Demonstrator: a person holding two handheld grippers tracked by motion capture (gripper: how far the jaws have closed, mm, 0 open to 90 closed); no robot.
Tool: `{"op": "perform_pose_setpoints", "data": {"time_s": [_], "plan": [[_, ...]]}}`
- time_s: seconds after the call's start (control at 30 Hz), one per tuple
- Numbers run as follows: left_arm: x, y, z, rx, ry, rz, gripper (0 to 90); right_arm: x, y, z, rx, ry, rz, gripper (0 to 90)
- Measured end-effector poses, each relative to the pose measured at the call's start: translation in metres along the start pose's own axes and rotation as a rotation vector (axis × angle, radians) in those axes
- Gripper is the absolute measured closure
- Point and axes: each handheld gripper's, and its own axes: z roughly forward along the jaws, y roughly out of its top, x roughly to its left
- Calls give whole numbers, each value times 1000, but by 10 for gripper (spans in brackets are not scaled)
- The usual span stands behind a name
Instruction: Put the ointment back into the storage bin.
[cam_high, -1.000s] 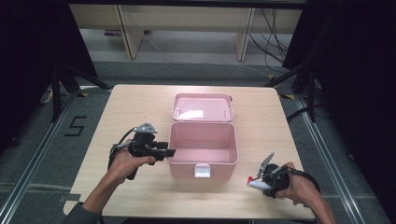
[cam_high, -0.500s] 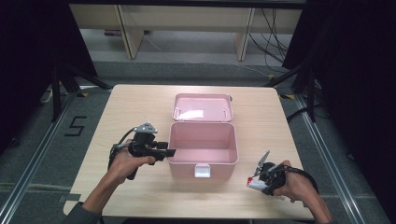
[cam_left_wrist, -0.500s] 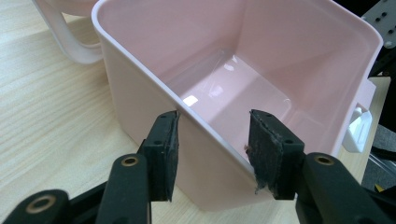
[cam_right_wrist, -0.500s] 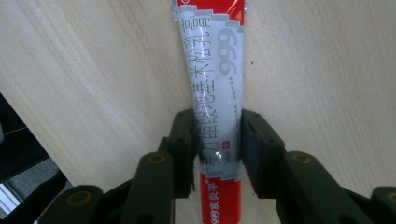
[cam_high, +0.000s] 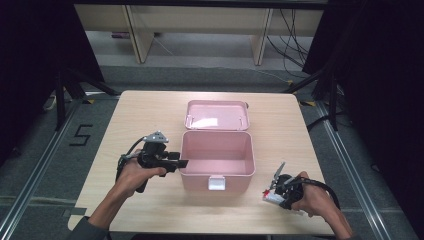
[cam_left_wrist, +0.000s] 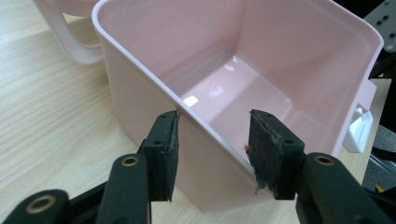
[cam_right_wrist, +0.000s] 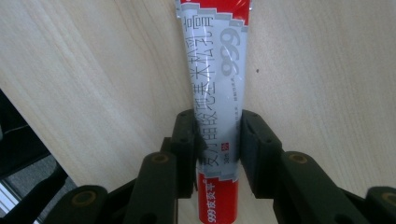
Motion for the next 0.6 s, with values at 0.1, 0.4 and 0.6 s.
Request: {"op": "perform_pose_setpoints", "data": {"time_s": [0.1, 0.4, 0.6], "plan": [[0, 0, 0, -1, 0, 1, 531, -1, -1, -3, -17, 10, -1, 694], [0, 0, 0, -3, 2, 1, 530, -4, -5, -37, -67, -21, 18, 694], [0, 0, 0, 2, -5, 2, 530, -10, -3, -71, -150, -56, -8, 694]]}}
